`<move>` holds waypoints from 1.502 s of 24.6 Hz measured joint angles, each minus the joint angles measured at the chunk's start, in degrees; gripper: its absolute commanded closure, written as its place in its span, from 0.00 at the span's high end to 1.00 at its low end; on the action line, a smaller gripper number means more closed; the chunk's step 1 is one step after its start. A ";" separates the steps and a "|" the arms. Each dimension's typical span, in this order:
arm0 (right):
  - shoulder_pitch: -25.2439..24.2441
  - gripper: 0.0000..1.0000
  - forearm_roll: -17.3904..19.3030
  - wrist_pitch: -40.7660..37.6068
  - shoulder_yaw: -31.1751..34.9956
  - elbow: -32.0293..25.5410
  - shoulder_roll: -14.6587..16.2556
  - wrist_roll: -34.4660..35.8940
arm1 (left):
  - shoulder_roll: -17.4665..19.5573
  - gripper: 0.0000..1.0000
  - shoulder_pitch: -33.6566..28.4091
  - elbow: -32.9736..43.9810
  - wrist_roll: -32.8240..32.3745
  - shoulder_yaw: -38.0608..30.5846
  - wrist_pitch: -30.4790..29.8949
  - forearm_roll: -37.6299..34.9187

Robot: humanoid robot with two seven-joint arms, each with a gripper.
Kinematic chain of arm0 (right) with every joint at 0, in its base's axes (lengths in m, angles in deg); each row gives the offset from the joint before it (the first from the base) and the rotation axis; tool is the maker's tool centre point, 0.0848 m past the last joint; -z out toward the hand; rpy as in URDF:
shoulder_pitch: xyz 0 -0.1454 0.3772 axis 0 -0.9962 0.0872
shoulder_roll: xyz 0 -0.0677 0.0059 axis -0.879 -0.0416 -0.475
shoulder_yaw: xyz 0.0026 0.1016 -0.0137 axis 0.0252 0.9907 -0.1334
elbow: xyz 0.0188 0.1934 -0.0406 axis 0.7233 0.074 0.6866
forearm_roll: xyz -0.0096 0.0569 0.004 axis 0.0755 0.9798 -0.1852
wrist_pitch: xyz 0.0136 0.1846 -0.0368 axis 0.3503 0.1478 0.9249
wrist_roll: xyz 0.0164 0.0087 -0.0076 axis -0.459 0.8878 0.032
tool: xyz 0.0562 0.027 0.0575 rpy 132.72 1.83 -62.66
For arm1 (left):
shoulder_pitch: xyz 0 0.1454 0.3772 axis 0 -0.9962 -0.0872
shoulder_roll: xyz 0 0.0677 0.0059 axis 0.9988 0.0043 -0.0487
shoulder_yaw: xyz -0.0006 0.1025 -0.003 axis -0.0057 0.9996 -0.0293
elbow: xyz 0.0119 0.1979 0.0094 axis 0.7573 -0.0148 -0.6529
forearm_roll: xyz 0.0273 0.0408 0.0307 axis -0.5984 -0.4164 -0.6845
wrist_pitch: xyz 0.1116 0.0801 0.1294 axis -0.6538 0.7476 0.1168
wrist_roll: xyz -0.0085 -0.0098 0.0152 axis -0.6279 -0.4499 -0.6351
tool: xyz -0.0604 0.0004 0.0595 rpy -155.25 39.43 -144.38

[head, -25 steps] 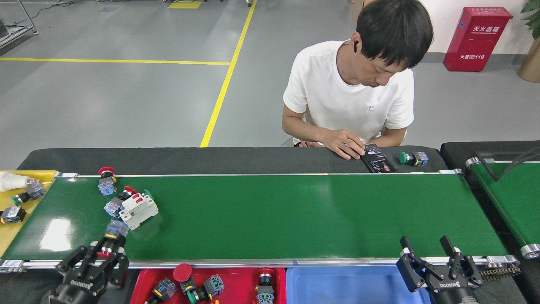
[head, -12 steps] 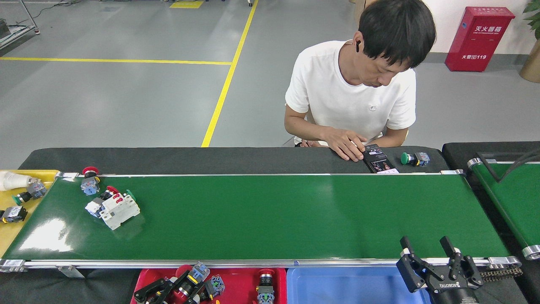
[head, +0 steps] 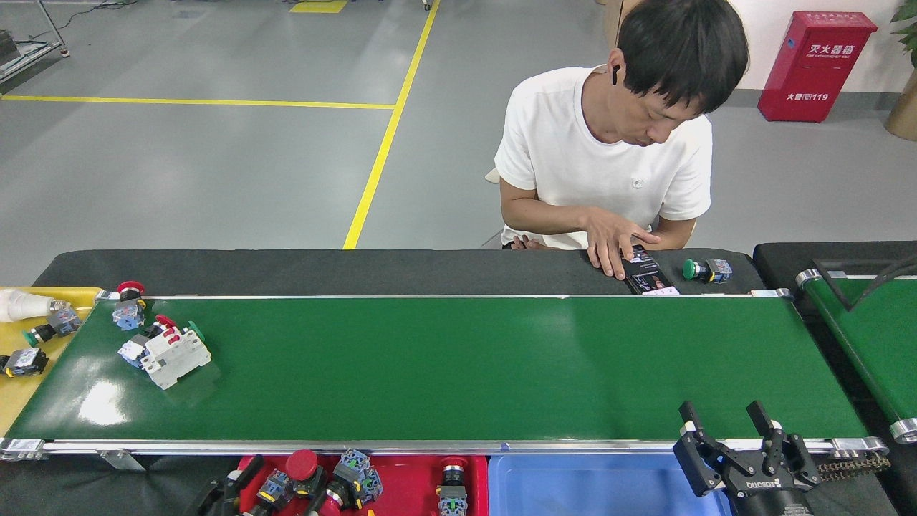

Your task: Pick switch part from conveyor to tray

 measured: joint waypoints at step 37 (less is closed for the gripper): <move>-4.46 0.99 1.45 -6.62 8.57 -1.62 -0.70 -0.40 | -13.95 1.00 2.80 0.11 -5.61 -11.30 1.73 -2.22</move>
